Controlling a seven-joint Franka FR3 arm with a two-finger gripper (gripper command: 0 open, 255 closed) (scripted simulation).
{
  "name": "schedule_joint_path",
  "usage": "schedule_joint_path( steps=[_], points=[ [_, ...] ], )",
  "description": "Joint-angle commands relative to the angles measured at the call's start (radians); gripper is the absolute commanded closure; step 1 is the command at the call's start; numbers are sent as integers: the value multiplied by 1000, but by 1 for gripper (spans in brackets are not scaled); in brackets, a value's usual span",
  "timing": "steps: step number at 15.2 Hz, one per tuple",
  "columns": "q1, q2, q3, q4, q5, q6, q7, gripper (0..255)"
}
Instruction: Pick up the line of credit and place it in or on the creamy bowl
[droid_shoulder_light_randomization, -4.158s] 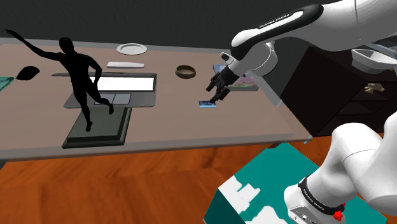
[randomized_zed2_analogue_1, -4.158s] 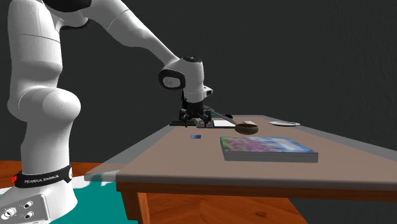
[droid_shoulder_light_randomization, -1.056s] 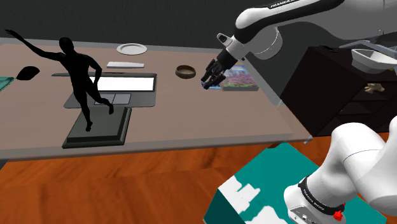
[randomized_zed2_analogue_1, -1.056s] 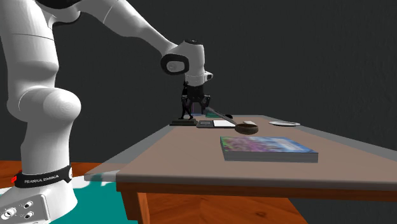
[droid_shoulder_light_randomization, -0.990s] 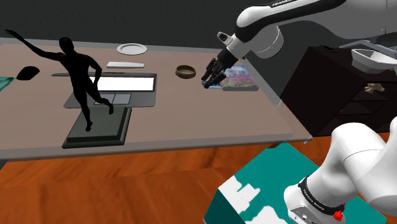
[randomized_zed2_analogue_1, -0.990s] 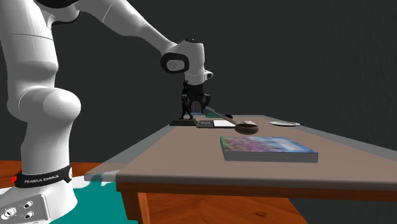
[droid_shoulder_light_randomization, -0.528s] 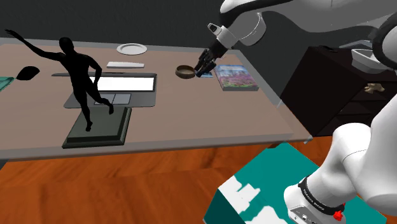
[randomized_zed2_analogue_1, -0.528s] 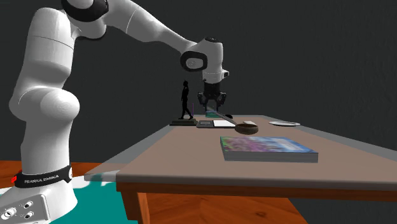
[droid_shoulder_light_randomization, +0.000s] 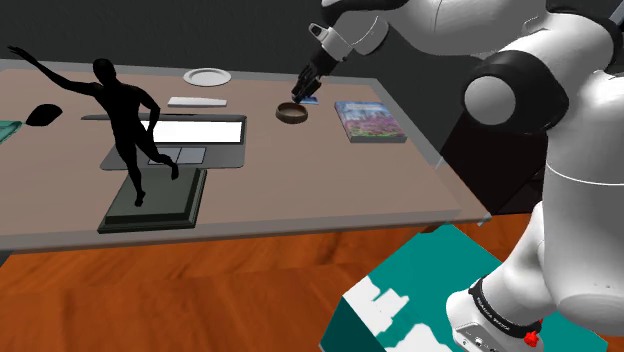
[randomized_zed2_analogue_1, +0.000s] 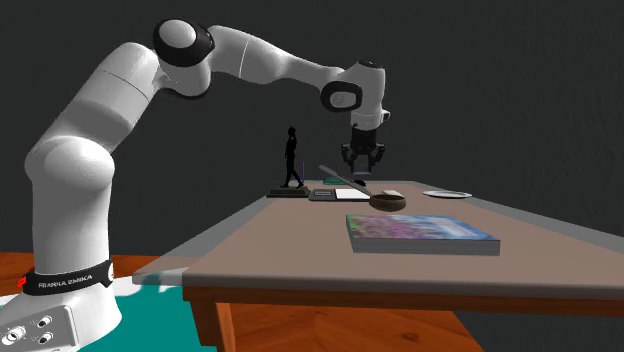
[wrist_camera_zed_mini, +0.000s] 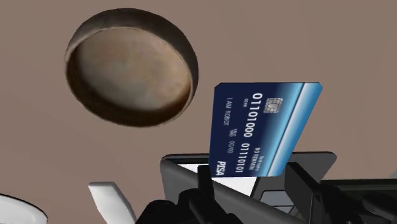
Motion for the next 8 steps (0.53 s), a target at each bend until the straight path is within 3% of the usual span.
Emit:
schedule_joint_path(
  steps=[1,4,7,8],
  points=[
    [-69,98,17,160,26,-65,28,255],
    [-191,269,51,452,62,-159,99,255],
    [-368,512,102,917,89,-283,242,255],
    [-350,492,99,864,87,-264,221,255]
  ],
)
